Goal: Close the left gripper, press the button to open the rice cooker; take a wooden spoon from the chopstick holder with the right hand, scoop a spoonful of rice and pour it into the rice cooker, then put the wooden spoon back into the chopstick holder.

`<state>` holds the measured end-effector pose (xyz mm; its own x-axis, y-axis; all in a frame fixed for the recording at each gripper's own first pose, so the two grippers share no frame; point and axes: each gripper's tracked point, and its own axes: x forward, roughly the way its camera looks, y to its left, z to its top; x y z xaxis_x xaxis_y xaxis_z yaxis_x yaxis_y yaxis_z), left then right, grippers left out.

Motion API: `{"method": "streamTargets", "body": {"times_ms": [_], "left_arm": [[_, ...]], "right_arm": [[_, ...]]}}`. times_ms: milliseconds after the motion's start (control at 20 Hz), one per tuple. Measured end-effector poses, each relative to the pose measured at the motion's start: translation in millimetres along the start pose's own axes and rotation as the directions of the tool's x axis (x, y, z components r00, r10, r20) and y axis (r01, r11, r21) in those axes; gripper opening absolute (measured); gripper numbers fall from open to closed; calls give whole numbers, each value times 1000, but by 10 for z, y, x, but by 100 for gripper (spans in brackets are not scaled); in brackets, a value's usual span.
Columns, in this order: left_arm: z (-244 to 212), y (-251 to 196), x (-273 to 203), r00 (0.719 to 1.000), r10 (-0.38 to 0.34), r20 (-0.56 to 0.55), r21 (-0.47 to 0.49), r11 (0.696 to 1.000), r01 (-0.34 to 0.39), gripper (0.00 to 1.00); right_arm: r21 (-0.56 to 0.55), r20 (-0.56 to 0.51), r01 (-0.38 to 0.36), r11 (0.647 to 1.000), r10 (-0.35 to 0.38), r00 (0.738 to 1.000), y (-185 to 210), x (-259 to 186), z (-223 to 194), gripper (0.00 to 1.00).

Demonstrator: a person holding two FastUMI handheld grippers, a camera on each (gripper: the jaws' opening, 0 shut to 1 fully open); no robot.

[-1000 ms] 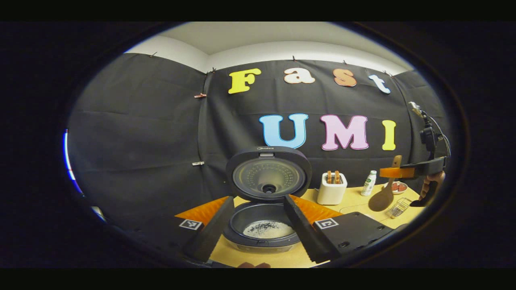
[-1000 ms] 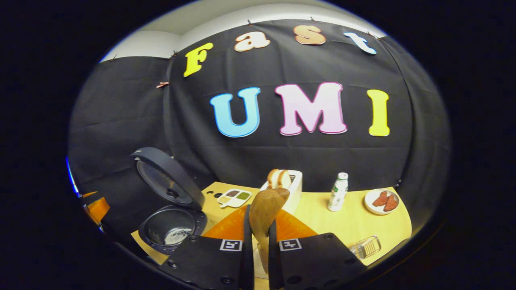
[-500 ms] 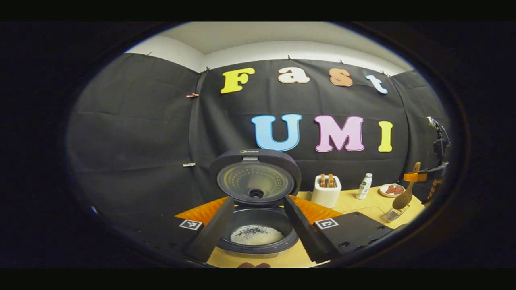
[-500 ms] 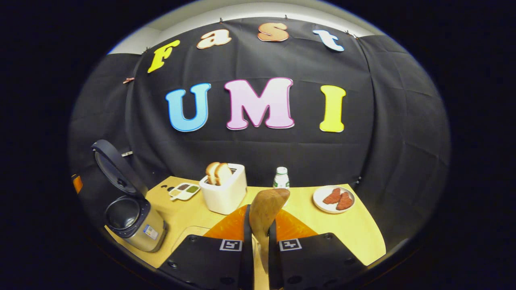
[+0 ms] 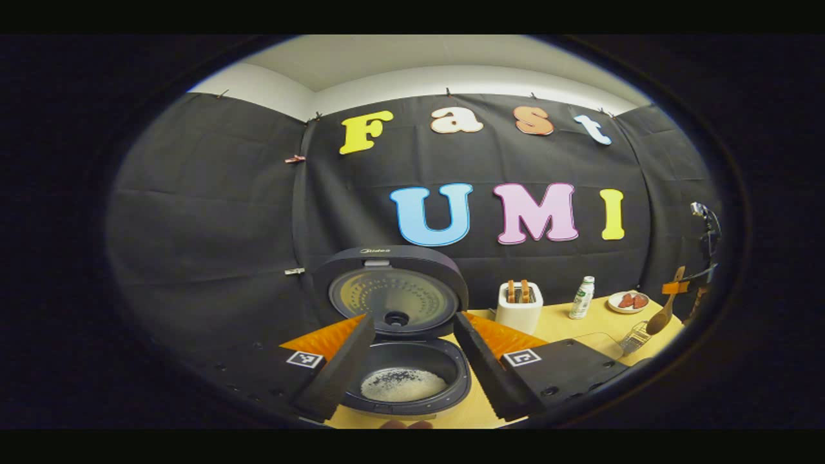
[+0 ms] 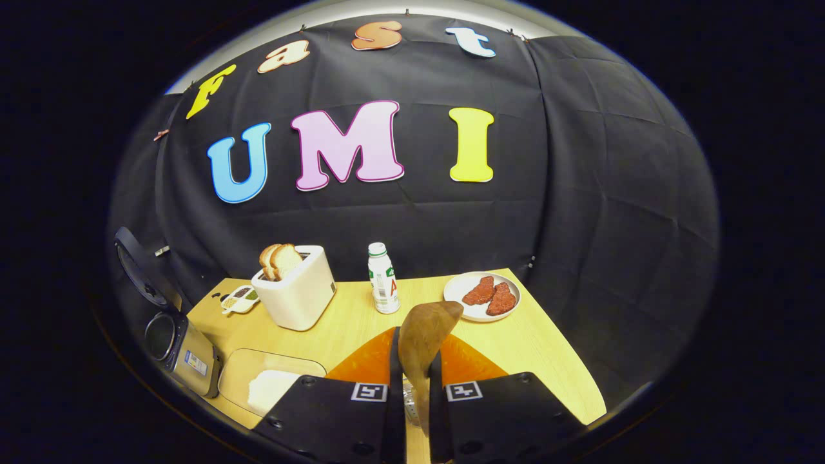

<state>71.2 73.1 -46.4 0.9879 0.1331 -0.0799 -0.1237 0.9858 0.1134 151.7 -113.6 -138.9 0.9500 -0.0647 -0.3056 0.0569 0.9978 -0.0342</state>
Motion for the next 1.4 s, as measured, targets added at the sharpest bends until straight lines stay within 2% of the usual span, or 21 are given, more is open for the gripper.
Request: {"method": "streamTargets", "body": {"times_ms": [350, 550, 800, 900, 1100, 1200, 1400], "left_arm": [[14, -32, -11, 1000, 21, -3, 0, 1000, -21, 86], [5, -75, -34, 1000, 21, -6, 7, 1000, -21, 86], [15, -73, -46, 1000, 24, -13, 13, 1000, -24, 86], [10, -88, -55, 1000, 23, -12, 14, 1000, -23, 86], [13, -101, -55, 1000, 22, -16, 16, 1000, -21, 86], [28, -134, -54, 1000, 18, -11, 20, 1000, -18, 86], [59, -176, -46, 1000, 7, -4, 23, 1000, -7, 86]], "right_arm": [[20, -102, 7, 1000, -5, 995, -60, 143, -365, 18], [21, -186, 23, 999, -19, 982, -141, 97, -650, 19], [4, -231, 41, 999, -39, 972, -192, 77, -850, 19], [-12, -244, 55, 998, -56, 968, -220, 71, -884, 24], [2, -189, 71, 997, -70, 979, -243, 35, -691, 29], [5, -163, 75, 997, -73, 984, -265, -13, -610, 49], [5, -122, 99, 995, -97, 988, -339, -157, -470, 62]]}}
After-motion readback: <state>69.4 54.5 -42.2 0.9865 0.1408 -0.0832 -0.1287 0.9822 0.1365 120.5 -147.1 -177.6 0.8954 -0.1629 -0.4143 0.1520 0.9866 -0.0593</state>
